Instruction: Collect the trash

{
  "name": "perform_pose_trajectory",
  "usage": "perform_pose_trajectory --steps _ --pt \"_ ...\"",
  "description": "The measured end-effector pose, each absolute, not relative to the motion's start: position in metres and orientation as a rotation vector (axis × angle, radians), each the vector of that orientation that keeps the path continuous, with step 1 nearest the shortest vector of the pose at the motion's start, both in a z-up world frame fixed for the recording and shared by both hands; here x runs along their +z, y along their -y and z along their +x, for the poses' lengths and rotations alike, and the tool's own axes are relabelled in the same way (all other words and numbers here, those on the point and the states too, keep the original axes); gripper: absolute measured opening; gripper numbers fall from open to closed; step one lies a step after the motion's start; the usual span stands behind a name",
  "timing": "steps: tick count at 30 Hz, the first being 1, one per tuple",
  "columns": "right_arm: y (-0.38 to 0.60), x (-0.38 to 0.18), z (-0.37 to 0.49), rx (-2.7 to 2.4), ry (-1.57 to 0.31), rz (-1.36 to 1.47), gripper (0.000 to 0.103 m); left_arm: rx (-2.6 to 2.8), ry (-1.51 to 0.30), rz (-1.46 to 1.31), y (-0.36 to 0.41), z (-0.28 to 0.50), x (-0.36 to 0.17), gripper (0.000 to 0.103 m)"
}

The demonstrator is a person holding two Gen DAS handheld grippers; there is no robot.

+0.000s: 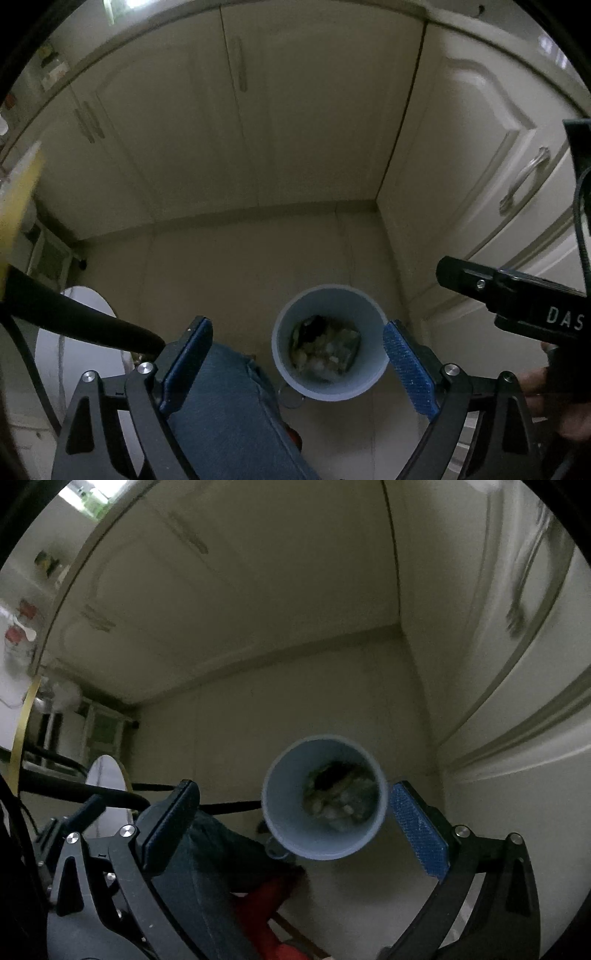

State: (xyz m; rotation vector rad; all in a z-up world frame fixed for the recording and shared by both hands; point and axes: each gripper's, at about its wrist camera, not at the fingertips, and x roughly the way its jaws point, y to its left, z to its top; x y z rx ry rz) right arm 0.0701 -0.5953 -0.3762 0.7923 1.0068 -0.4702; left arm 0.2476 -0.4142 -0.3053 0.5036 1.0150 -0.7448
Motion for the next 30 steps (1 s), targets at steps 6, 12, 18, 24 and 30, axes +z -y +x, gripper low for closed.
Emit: perform_pose_trajectory --steps 6,12,18,24,30 --pt "0.578 -0.321 0.064 -0.514 -0.957 0.669 0.103 -0.777 -0.946 0.453 0.385 0.229 -0.269 0.093" --pt "0.554 -0.255 0.053 -0.532 -0.855 0.573 0.103 -0.778 -0.853 0.381 0.353 0.203 -0.227 0.094" --pt "0.522 -0.19 0.04 -0.502 -0.73 0.478 0.103 -0.721 -0.697 0.289 0.283 0.173 -0.162 0.098" --pt "0.461 -0.117 0.052 -0.398 -0.588 0.35 0.103 -0.547 -0.565 0.183 0.189 0.153 -0.11 0.101" --pt "0.379 -0.068 0.073 -0.279 -0.47 0.256 0.103 -0.344 -0.486 0.12 0.092 0.128 -0.073 0.102"
